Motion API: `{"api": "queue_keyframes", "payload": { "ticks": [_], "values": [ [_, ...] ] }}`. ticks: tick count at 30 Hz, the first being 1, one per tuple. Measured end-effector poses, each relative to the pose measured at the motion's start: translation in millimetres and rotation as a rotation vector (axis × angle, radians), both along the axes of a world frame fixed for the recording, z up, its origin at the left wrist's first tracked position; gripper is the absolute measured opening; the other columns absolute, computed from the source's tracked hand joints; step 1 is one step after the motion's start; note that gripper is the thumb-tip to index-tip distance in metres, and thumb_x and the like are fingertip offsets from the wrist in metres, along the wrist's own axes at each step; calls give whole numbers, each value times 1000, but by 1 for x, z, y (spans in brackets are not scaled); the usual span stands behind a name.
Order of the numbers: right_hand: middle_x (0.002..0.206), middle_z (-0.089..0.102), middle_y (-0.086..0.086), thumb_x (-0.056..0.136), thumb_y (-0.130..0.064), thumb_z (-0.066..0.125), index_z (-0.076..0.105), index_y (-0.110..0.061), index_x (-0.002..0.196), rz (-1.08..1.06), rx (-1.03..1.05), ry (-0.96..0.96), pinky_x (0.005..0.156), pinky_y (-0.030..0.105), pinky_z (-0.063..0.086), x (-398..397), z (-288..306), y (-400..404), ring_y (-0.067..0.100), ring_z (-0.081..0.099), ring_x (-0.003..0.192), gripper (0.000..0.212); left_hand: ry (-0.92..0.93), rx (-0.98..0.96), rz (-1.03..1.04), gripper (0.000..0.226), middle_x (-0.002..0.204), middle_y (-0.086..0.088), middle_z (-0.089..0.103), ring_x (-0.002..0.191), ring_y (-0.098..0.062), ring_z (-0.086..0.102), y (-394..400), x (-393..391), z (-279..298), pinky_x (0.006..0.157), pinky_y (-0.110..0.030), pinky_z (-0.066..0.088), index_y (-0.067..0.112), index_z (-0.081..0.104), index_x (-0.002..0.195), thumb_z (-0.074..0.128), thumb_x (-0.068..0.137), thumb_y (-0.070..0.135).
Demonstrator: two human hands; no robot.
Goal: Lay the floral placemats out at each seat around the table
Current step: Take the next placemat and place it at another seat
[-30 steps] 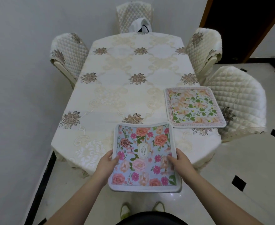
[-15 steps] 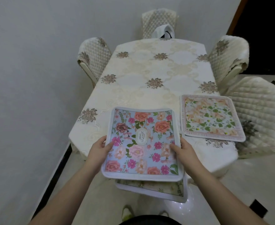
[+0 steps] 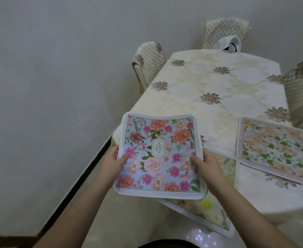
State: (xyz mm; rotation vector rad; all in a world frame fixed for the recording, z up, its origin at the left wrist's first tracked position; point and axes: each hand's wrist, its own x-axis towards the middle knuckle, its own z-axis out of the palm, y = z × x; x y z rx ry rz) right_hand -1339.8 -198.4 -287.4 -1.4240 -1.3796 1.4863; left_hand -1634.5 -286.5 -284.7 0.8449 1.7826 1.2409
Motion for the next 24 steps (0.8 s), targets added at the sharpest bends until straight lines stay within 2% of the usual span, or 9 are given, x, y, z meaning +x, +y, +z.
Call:
{"api": "queue_keyframes", "payload": {
  "ticks": [2,4,7,9,13,19,24],
  "values": [
    [90,76,-1,96,-18,56,60,-32,113,14,2,-15,67,42,62,-20,4,-7,20,74,74,22,25,13,14,17,89,7,78,72,-17,76,-11,-14,3,55,-26,58,41,62,101,69,91,30],
    [88,75,-1,96,-19,56,60,-32,113,24,8,-32,64,41,62,-39,7,-15,21,74,73,21,6,15,28,16,87,8,78,71,-17,76,-24,-30,3,52,-23,57,40,61,102,69,91,31],
    [87,75,0,97,-20,57,60,-34,110,48,3,-17,61,42,62,-73,11,-33,23,74,72,20,-47,10,59,17,89,5,78,72,-21,76,-46,-63,2,52,-25,58,32,62,105,69,90,36],
    [85,76,-3,97,-17,56,60,-34,109,69,-1,5,55,35,61,-100,14,-48,22,74,69,21,-75,14,85,16,88,5,78,71,-21,76,-64,-90,1,52,-27,58,31,63,102,70,89,35],
    [88,77,-3,98,-16,55,62,-30,109,91,-52,51,55,34,60,-159,17,-85,24,76,73,19,-103,-28,97,19,91,0,78,76,-26,76,-102,-152,-5,66,-42,60,32,64,104,71,88,39],
    [95,77,6,98,-20,55,59,-26,112,104,-134,91,66,45,62,-228,4,-129,31,75,80,16,-103,-40,70,14,89,0,78,75,-26,76,-147,-225,-13,55,-31,60,32,63,108,66,95,30],
    [96,77,4,97,-15,55,60,-23,113,101,-145,67,61,37,61,-261,-3,-149,28,76,82,18,-90,-99,72,13,87,3,78,74,-24,76,-167,-258,-21,59,-35,60,29,62,108,65,95,29]
  ]
}}
